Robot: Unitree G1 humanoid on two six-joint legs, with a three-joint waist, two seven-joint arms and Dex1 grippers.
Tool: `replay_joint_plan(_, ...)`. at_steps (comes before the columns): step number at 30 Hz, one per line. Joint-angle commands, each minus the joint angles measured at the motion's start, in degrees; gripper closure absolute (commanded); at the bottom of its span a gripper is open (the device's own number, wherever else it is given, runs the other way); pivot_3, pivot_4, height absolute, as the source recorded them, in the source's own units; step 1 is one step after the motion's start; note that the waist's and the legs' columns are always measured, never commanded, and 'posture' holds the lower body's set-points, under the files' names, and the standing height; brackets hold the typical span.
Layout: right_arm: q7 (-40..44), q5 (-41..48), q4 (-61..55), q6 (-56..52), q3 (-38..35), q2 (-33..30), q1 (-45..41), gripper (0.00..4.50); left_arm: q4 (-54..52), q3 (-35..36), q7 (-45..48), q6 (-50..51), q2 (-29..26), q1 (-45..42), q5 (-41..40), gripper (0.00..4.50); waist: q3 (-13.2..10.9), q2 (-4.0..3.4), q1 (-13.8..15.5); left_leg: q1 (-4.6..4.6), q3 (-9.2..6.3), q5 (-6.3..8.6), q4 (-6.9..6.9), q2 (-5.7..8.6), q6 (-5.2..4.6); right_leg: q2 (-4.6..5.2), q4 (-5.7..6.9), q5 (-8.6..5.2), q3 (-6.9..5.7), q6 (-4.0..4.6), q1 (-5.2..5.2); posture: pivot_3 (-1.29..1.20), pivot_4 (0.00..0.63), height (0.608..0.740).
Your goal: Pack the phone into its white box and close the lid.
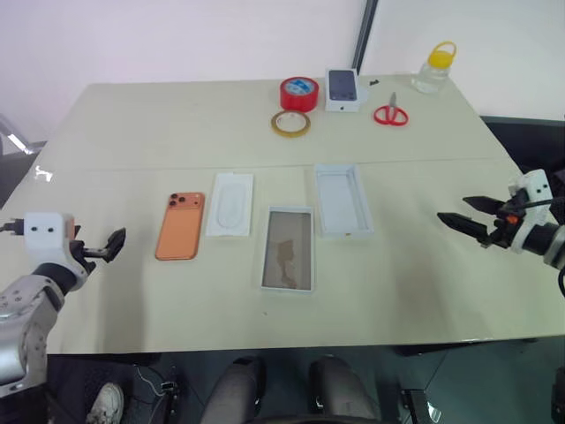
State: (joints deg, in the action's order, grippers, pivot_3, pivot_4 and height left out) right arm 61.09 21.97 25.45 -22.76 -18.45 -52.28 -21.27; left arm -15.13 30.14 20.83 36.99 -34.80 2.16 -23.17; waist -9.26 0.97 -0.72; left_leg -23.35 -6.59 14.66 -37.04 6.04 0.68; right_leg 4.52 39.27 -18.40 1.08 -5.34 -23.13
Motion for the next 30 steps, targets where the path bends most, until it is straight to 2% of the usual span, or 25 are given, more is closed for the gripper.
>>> replay_joint_plan(1, 0.2, 0.2, -1.9, 0.3, -0.4, -1.4, -1.3, 0.02, -1.8, 0.4, -0.4, -0.3, -0.2, -0.6, -0.1, 0.00, 0.0, 0.00, 0.0, 0.00, 0.00, 0.00, 0.00, 0.00, 0.00, 0.00, 0.00, 0.00, 0.00, 0.00, 0.00, 0.00, 0.150, 0.740)
replay_joint_plan(10, -0.3, 0.5, -7.3, -0.4, 1.8, 0.9, -2.5, 0.02, -3.2, 0.9, -0.8, 1.0, 0.2, -0.5, -0.7, 0.00, 0.0, 0.00, 0.0, 0.00, 0.00, 0.00, 0.00, 0.00, 0.00, 0.00, 0.00, 0.00, 0.00, 0.00, 0.00, 0.00, 0.150, 0.740)
replay_joint_plan(14, -0.1, 0.4, -13.4, -0.4, 5.2, 3.1, -3.2, 0.02, -6.2, -2.2, -2.1, 5.0, 1.0, -3.7, -2.1, 0.00, 0.0, 0.00, 0.1, 0.00, -0.01, 0.00, -0.02, 0.00, 0.00, 0.00, 0.01, 0.01, 0.00, -0.01, 0.00, 0.00, 0.150, 0.740)
replay_joint_plan(16, -0.6, 1.0, -17.0, -1.2, 6.3, 4.2, -3.5, 0.02, -7.9, -4.0, -2.4, 7.6, 2.0, -6.2, -3.9, 0.00, 0.0, 0.00, 0.1, -0.01, 0.00, -0.01, -0.05, 0.01, 0.01, 0.00, 0.00, 0.02, 0.00, -0.03, 0.00, 0.00, 0.150, 0.740)
replay_joint_plan(20, -2.3, 1.8, -25.6, -3.2, 8.5, 6.6, -2.9, 0.02, -9.4, -12.6, -0.7, 10.9, 4.1, -11.6, -5.8, 0.00, 0.0, 0.01, 0.4, -0.04, -0.01, -0.12, -0.08, 0.03, 0.21, 0.02, -0.03, 0.05, -0.02, -0.09, 0.02, 0.00, 0.150, 0.740)
replay_joint_plan(23, -3.4, 0.6, -35.3, -4.2, 12.7, 7.0, -1.0, 0.02, -8.2, -17.3, -1.4, 15.0, 5.2, -16.9, -6.1, 0.00, 0.0, 0.02, 0.1, -0.05, -0.01, -0.14, -0.07, 0.03, 0.25, 0.01, -0.07, 0.06, -0.01, -0.11, 0.01, 0.00, 0.150, 0.740)
replay_joint_plan(25, -4.6, -0.3, -40.4, -4.6, 15.1, 7.4, -0.2, 0.02, -5.5, -17.4, -4.2, 18.3, 7.9, -21.3, -7.0, 0.00, 0.0, 0.02, 0.0, -0.06, -0.01, -0.15, -0.08, 0.01, 0.26, -0.02, -0.05, 0.06, -0.01, -0.11, -0.03, 0.00, 0.150, 0.740)
replay_joint_plan(30, -6.9, 1.7, -47.7, -8.0, 17.1, 9.1, 0.6, 0.02, 3.1, -12.3, -12.8, 30.6, 15.8, -32.1, -9.3, 0.00, -0.1, 0.11, 0.0, -0.06, -0.02, -0.15, -0.15, 0.03, 0.27, -0.03, 0.00, 0.08, -0.02, -0.16, -0.01, 0.00, 0.150, 0.740)
